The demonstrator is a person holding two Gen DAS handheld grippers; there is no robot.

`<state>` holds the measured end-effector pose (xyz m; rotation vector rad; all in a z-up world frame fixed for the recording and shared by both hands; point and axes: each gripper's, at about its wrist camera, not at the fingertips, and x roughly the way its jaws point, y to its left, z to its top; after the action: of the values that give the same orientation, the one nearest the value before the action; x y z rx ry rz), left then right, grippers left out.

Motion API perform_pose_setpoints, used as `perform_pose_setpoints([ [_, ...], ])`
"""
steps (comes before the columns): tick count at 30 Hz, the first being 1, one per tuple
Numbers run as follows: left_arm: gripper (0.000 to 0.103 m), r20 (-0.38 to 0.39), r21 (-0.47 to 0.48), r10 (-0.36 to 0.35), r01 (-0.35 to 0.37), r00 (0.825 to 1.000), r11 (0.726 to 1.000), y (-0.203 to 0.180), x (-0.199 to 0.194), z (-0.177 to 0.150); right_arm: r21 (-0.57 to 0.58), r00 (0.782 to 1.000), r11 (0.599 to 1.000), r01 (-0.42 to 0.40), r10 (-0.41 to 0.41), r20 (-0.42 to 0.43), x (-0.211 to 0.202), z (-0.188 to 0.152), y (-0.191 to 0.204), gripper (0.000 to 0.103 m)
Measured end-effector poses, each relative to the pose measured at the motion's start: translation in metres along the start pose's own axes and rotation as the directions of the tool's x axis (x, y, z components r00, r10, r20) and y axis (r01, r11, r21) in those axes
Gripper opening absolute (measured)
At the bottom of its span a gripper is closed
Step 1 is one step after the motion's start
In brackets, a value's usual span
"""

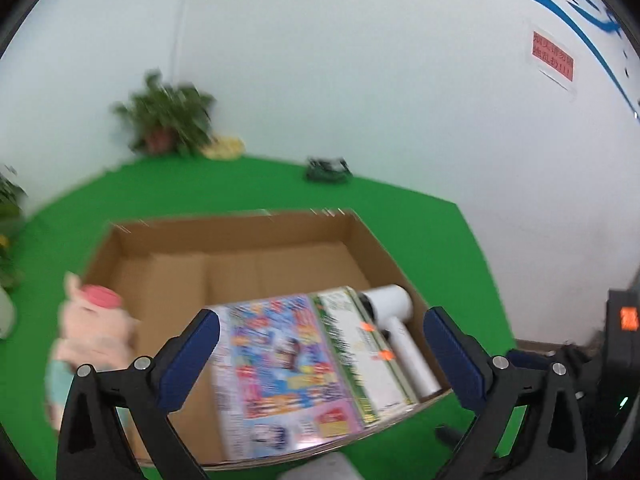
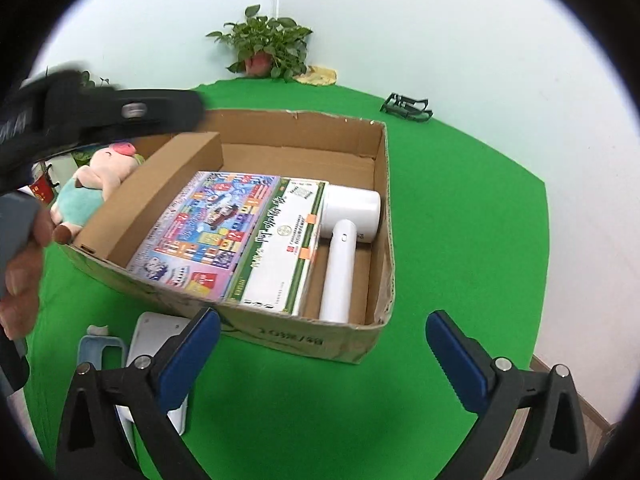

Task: Organize objects
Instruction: 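Withdraw the right gripper from the box toward the phone cases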

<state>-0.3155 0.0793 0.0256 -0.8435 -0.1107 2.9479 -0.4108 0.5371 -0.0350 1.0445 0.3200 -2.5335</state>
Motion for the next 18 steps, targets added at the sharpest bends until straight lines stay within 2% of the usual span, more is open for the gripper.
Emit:
perform_pose_setpoints([
  [1, 0.103, 0.022, 0.013, 0.024, -0.025, 0.999, 1.000, 0.007, -0.008, 0.006, 0.004, 1.000, 1.000, -0.005, 0.005, 0.012, 0.025, 0.004, -0.009, 0.102],
  [3, 0.103, 0.048, 0.021, 0.071, -0.072, 0.996, 0.997, 0.013, -0.027, 0.002, 0.001, 0.999, 1.000, -0.006, 0.006, 0.037, 0.044, -0.004, -0.013, 0.102],
  [6, 0.103, 0.053, 0.017, 0.112, -0.113, 0.992, 0.993, 0.019, -0.050, -0.012, -0.003, 0.998, 1.000, -0.010, 0.010, 0.062, 0.064, -0.006, 0.013, 0.102],
  [13, 0.103, -0.007, -0.036, 0.172, -0.172, 0.985, 0.984, 0.037, -0.083, -0.065, -0.010, 0.998, 0.999, -0.036, 0.036, 0.060, 0.053, -0.021, 0.042, 0.102],
  [18, 0.103, -0.032, -0.070, 0.218, -0.220, 0.975, 0.973, 0.045, -0.095, -0.087, -0.014, 0.994, 0.997, -0.074, 0.075, 0.083, 0.045, -0.034, 0.058, 0.102],
])
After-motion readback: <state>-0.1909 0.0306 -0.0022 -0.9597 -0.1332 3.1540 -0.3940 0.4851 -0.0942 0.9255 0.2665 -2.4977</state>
